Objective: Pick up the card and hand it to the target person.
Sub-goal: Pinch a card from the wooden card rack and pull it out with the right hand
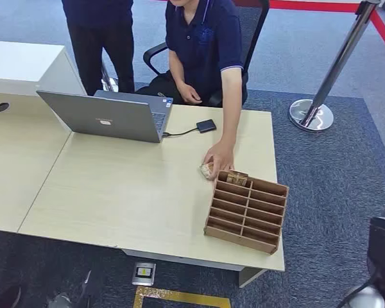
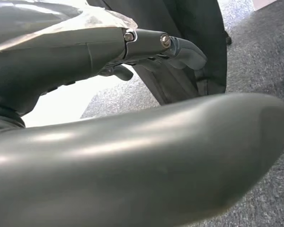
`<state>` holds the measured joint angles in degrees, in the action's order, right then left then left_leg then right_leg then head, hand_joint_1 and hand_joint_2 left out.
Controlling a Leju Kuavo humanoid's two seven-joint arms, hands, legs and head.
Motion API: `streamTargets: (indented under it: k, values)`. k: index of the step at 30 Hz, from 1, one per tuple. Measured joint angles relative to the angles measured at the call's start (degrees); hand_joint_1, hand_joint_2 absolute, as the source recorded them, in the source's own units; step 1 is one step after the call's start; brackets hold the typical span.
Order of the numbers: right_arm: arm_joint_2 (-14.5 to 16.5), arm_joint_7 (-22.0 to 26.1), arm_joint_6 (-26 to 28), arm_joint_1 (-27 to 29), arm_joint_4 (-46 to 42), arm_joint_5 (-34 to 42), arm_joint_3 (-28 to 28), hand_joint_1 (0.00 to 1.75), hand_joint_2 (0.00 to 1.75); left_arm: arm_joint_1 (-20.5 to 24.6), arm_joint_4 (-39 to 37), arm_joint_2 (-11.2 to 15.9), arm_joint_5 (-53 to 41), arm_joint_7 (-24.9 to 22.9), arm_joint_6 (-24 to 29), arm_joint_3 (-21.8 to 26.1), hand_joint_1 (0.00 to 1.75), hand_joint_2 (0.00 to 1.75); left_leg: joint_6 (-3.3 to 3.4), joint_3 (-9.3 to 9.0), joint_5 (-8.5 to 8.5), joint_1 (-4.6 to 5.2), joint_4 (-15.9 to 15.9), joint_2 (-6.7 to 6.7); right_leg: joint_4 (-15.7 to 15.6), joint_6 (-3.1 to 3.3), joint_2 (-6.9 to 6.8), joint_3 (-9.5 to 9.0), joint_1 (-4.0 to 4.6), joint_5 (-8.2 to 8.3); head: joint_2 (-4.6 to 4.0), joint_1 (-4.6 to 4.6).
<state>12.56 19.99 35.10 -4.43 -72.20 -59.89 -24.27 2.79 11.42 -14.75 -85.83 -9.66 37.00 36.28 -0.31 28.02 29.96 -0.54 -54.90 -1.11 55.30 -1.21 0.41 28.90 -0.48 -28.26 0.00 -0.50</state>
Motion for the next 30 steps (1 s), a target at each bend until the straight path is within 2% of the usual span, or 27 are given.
streamTargets:
  k: [2,9,17,20,22,26,30]
  values:
    - [-0.2,-0.8,-0.2,-0.2,-0.4,-0.9,2.1,0.0,1.75,0.0,0.0,0.0,0.0,0.0,0.0,0.0,0.0,0.0,0.0,0.0,0.0,0.0,0.0,0.0,0.0,0.0,0.0,0.0,0.0,0.0,0.0,0.0]
    - [-1.8,-6.0,-2.7,-1.9,-2.2,-5.9,15.3,0.0,1.75,0.1,-0.1,0.0,0.0,0.2,-0.1,0.0,0.0,0.0,0.0,0.02,0.0,0.0,0.0,0.0,0.0,0.0,0.0,0.01,0.0,0.0,0.0,0.01]
    - [-3.6,-11.7,-8.6,-4.5,-2.2,-9.4,29.7,0.36,1.75,0.2,-0.2,-0.1,0.1,0.4,-0.1,0.0,0.0,0.0,0.0,0.04,0.0,0.0,0.0,0.02,0.0,0.0,0.0,0.03,0.01,0.0,0.0,0.0]
    - [-4.5,-13.4,-11.9,-5.5,-2.0,-9.4,35.4,0.39,1.75,0.2,-0.2,-0.1,0.2,0.4,-0.1,0.0,0.0,0.0,0.0,0.04,0.0,-0.01,0.0,0.02,0.0,0.0,0.0,0.04,0.01,-0.01,0.0,0.0]
    - [-5.3,-14.7,-15.4,-6.3,-1.7,-8.9,39.0,0.51,1.75,0.2,-0.2,-0.1,0.3,0.4,-0.1,0.0,0.0,0.0,0.0,0.04,0.0,-0.01,0.0,0.02,0.0,0.0,0.0,0.04,0.01,-0.01,0.0,-0.01]
    - [-6.8,-16.3,-21.3,-7.2,-1.2,-7.1,44.5,0.99,1.75,0.3,-0.2,-0.1,0.7,0.4,-0.2,0.0,0.0,0.0,0.0,0.06,0.0,-0.01,0.0,0.01,0.0,-0.01,0.0,0.04,0.01,-0.01,0.0,0.0]
    - [-7.9,-17.0,-23.5,-8.2,-0.5,-6.1,47.1,1.18,1.75,0.3,-0.3,-0.1,0.8,0.5,-0.2,0.0,0.0,0.0,0.0,0.07,0.0,0.0,0.0,0.01,0.0,-0.01,0.0,0.04,0.01,-0.01,0.0,0.0]
